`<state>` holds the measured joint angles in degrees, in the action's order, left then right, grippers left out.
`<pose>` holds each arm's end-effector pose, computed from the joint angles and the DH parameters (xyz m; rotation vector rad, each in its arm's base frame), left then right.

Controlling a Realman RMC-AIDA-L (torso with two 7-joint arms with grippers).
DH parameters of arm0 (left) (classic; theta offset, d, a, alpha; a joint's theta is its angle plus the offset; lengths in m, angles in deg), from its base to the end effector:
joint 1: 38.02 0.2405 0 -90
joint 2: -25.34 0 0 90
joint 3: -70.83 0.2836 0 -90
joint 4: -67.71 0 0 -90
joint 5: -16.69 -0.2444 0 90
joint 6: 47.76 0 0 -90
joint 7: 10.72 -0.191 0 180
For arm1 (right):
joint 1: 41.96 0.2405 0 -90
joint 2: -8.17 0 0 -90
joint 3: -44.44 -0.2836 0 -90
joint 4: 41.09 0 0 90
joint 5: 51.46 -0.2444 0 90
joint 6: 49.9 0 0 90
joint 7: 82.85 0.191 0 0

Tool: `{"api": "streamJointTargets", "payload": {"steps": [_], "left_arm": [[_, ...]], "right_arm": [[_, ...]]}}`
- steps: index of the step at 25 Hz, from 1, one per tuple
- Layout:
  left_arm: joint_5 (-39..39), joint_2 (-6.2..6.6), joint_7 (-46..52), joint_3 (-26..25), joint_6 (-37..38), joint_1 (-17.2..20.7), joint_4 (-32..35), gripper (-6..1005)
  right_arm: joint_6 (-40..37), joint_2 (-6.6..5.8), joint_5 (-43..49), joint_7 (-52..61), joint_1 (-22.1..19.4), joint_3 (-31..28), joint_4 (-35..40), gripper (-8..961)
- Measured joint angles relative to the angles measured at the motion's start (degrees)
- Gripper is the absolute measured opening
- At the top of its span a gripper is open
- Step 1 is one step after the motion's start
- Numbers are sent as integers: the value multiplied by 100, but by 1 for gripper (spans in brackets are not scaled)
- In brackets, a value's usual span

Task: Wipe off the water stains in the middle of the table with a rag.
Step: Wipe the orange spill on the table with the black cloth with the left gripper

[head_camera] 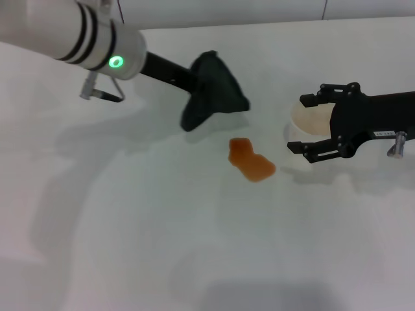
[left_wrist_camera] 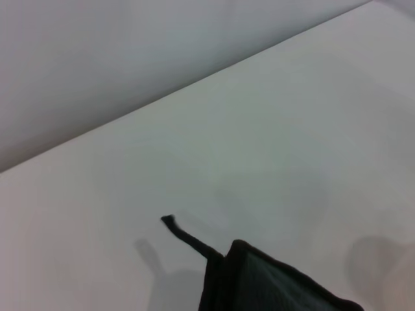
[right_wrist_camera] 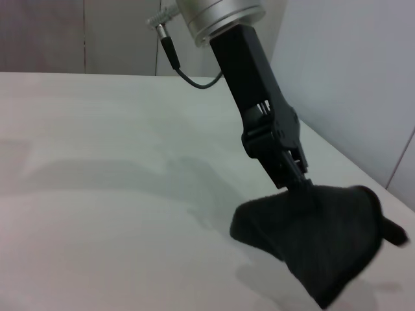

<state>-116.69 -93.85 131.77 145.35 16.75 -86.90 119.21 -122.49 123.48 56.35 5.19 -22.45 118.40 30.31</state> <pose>-0.1523 0.4919 -0.1052 -2.5924 -0.9678 0.0019 0.2292 0.4054 -0.0283 -2.7168 0.0814 0.2440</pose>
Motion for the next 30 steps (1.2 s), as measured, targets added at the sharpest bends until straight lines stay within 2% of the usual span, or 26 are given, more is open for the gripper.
{"api": "streamJointTargets", "payload": {"steps": [6, 11, 21, 30], "left_arm": [[636, -14, -351, 432, -98, -29, -188, 68], [786, -17, -387, 755, -85, -80, -355, 68], [731, -11, -385, 857, -62, -228, -790, 68], [717, -12, -398, 914, -214, -295, -864, 68]], "right_arm": [[11, 0, 1, -2, 7, -3, -3, 873], [15, 0, 18, -4, 41, 1, -4, 873], [18, 0, 25, -7, 45, 5, 10, 873], [50, 0, 29, -7, 45, 30, -7, 873]]}}
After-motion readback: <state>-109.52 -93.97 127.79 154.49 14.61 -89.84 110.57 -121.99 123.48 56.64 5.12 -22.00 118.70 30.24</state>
